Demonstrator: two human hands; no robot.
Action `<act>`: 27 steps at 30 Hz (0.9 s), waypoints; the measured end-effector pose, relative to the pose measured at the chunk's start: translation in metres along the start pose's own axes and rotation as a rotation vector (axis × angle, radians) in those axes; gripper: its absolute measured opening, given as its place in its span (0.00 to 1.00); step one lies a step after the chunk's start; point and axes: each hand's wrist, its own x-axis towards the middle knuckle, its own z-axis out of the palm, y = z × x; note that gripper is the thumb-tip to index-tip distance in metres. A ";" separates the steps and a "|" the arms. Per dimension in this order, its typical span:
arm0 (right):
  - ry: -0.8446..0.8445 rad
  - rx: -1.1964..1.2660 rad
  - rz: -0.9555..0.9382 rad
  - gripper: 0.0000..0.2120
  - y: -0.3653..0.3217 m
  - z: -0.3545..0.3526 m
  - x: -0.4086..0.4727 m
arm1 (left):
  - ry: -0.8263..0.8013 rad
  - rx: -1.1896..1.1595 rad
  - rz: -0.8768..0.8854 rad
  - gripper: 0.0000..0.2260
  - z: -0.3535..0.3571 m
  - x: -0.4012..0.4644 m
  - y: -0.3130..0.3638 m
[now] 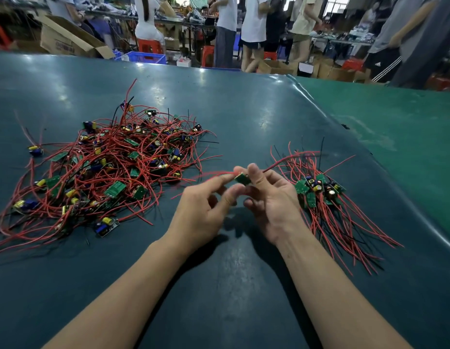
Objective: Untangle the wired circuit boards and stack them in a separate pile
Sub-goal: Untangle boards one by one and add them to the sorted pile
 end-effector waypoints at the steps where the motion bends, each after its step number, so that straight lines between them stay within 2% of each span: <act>1: -0.006 -0.051 -0.029 0.15 0.002 0.001 0.000 | 0.051 -0.077 0.001 0.12 0.000 0.001 0.001; 4: 0.003 -0.173 -0.133 0.14 0.005 0.002 0.001 | 0.073 -0.220 -0.051 0.05 0.001 0.003 0.002; 8: 0.005 -0.294 -0.195 0.11 0.010 0.001 0.001 | 0.083 -0.272 -0.086 0.05 0.002 0.005 -0.001; 12: -0.057 -0.175 -0.125 0.01 0.007 0.002 0.001 | 0.142 -0.428 -0.169 0.06 -0.001 0.009 -0.003; 16: -0.141 -0.152 -0.105 0.07 0.007 0.003 -0.002 | 0.193 -0.640 -0.342 0.04 -0.005 0.011 -0.004; 22: 0.003 0.002 -0.009 0.08 0.002 0.003 0.001 | 0.076 -0.667 -0.355 0.15 -0.005 0.008 -0.002; 27: 0.040 0.018 0.010 0.05 0.006 0.006 0.002 | 0.056 -0.639 -0.331 0.09 -0.004 0.008 0.000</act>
